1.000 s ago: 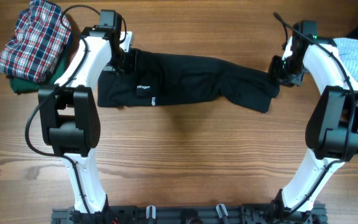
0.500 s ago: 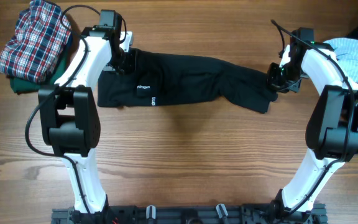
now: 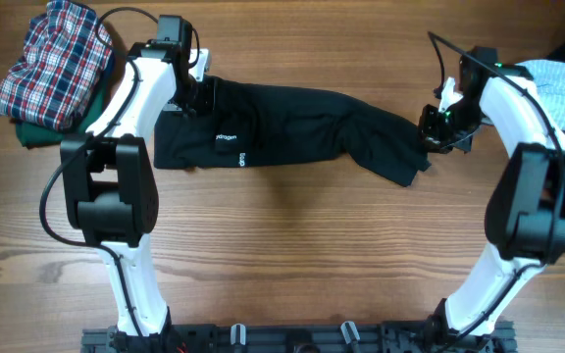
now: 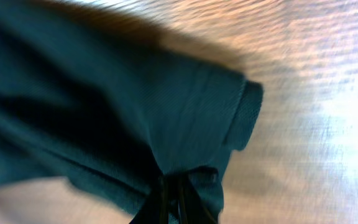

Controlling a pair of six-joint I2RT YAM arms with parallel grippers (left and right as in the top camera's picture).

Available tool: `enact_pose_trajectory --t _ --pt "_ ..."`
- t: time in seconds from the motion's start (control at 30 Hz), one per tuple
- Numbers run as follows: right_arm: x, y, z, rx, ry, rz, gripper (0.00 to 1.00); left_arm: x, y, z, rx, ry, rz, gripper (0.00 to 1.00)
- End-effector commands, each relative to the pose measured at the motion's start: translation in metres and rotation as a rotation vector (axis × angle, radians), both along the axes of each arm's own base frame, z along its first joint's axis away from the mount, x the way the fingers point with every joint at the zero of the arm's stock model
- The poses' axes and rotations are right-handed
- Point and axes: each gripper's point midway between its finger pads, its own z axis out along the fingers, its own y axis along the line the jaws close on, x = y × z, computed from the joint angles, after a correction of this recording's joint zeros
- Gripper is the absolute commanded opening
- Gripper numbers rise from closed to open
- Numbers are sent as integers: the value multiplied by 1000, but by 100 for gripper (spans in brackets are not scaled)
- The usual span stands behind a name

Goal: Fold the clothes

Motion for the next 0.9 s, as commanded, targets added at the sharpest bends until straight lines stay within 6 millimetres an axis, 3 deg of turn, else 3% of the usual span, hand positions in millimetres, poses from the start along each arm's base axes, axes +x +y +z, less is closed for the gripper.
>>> enact_pose_trajectory --t 0.0,0.37,0.57,0.67,0.87 --pt "-3 20 33 60 -70 73 4 -1 1 -7 2 9 0 18" --pt "-13 43 32 51 -39 162 4 0 0 -7 -1 6 0 19" --pt "-30 38 28 -66 44 180 4 0 0 -7 -1 6 0 19" --pt "-30 33 27 -95 50 158 15 0 0 -7 -1 6 0 19" --pt "-8 30 26 -109 -29 107 49 0 0 -7 -1 5 0 19"
